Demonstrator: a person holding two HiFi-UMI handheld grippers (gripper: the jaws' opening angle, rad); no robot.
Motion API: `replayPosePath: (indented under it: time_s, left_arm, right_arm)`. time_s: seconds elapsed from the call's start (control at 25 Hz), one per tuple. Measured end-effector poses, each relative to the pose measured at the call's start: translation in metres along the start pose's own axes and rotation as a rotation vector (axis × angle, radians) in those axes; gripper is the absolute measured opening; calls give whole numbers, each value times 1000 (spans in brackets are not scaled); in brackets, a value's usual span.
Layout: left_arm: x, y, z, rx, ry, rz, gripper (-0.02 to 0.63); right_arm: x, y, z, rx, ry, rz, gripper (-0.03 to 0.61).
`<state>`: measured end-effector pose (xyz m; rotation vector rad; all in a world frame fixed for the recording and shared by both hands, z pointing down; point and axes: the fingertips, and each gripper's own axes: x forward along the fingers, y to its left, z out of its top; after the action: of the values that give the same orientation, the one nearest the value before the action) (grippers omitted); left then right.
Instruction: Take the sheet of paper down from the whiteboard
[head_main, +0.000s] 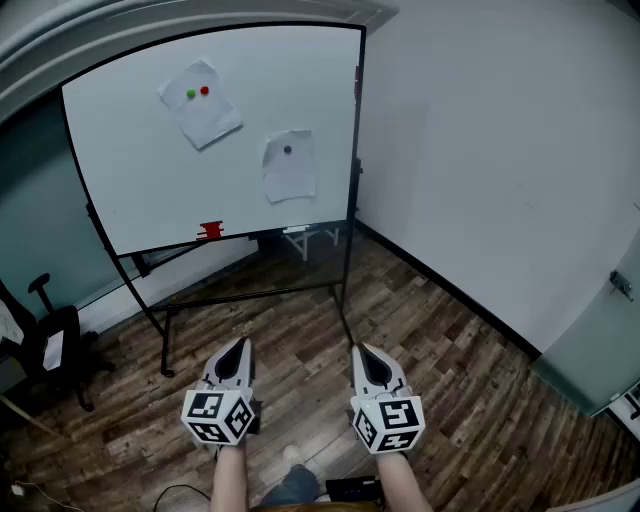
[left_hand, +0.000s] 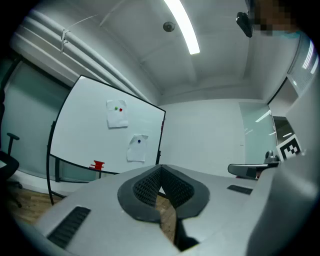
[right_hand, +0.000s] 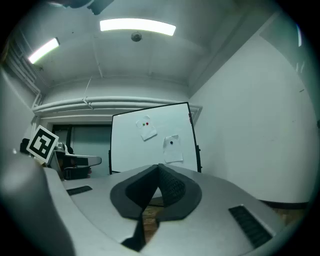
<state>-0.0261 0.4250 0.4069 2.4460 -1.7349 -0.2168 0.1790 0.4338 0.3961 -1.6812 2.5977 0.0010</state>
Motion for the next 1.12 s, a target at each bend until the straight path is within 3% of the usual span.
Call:
replayPosePath:
  time_s: [0.28, 0.72, 0.88, 1.12]
  left_arm:
    - [-9, -2, 1, -2, -5, 13, 23]
    - [19, 8, 1, 17, 19, 20, 23]
    - [39, 21, 2, 52, 23, 28, 23]
    - [103, 73, -17, -1, 26, 48, 23]
  right_arm:
    - [-14, -2, 0, -15, 3, 0, 11]
    - [-13, -32, 5, 66, -44, -22, 11]
    - [7, -41, 2, 67, -43, -18, 11]
    - [83, -56, -12, 78, -53, 7, 11]
